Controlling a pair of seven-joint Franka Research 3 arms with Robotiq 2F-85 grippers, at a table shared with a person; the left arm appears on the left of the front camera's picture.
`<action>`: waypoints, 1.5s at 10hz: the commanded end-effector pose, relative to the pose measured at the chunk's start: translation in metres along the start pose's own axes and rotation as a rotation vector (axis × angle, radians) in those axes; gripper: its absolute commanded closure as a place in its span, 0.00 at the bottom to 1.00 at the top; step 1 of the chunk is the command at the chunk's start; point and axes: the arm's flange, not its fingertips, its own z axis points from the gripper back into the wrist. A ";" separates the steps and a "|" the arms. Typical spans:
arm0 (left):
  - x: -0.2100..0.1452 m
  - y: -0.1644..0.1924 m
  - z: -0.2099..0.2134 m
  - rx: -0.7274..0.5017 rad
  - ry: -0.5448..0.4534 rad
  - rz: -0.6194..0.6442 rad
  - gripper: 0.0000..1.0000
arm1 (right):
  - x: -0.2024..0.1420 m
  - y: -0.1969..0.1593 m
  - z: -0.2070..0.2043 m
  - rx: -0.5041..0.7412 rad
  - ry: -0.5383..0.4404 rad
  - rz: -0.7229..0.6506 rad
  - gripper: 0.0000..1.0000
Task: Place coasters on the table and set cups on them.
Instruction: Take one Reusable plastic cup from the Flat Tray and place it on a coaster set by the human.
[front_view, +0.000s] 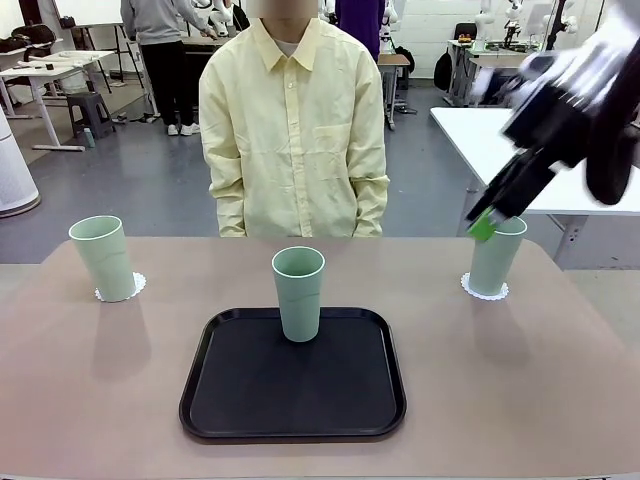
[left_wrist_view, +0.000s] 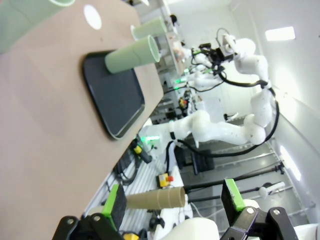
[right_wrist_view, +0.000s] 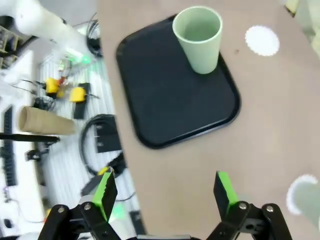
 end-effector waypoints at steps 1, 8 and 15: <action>-0.001 -0.003 0.002 -0.002 -0.007 -0.003 0.00 | -0.014 -0.022 -0.035 -0.087 -0.093 0.101 0.00; -0.001 -0.003 0.002 -0.002 -0.007 -0.003 0.00 | -0.018 -0.035 -0.046 -0.133 -0.065 0.081 0.00; -0.001 -0.003 0.002 -0.002 -0.007 -0.003 0.00 | -0.046 -0.136 -0.141 0.243 -0.363 0.342 0.00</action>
